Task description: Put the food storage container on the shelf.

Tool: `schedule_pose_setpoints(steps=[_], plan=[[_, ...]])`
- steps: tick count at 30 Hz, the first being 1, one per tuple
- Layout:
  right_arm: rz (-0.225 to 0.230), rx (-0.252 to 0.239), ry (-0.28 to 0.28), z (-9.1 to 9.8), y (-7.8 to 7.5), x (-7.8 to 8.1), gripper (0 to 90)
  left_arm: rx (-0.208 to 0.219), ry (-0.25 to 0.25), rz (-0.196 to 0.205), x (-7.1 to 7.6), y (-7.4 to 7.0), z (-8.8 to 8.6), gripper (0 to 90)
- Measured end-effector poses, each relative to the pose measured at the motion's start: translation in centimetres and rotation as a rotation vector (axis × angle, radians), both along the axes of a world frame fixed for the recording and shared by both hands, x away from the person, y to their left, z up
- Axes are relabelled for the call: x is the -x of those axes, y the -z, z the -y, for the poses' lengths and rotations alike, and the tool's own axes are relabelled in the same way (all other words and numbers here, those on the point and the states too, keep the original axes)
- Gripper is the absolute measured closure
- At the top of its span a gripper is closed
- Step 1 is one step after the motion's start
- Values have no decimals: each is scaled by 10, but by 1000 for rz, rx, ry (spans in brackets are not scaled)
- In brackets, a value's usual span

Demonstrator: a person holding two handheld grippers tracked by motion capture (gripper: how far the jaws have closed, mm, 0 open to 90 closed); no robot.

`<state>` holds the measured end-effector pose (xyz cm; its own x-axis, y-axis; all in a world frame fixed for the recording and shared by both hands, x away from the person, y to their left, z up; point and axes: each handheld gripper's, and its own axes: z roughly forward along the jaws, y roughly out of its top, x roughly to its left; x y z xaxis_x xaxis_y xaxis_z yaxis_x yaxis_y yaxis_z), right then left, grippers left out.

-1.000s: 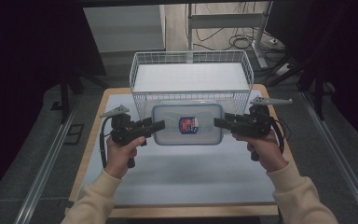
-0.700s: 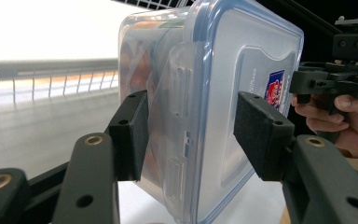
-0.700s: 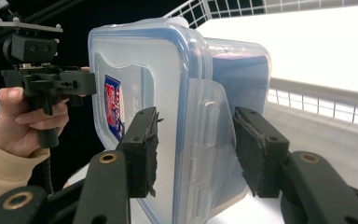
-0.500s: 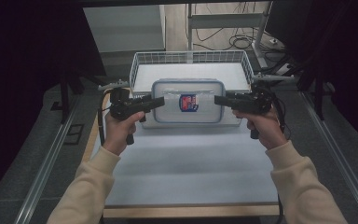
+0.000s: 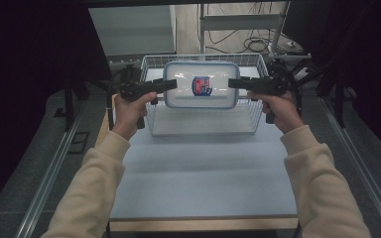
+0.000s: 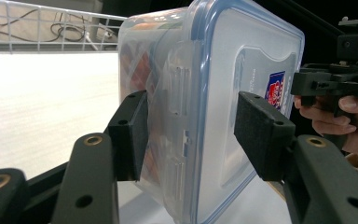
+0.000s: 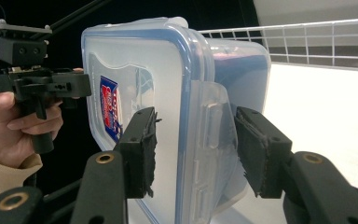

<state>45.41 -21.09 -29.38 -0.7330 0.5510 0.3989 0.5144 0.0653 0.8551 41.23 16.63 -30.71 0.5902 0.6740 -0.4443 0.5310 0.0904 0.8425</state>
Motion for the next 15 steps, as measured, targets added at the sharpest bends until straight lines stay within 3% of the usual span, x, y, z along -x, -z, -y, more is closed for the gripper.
schedule_pose_setpoints(steps=[7, 15], plan=[[-16, 0, 27, -2, -7, -22, 498, 12, 11, -40, -24, 2, 0, 453], [-78, 14, 50, -5, -6, -45, 497, 23, 4, -93, -48, 9, 0, 443]])
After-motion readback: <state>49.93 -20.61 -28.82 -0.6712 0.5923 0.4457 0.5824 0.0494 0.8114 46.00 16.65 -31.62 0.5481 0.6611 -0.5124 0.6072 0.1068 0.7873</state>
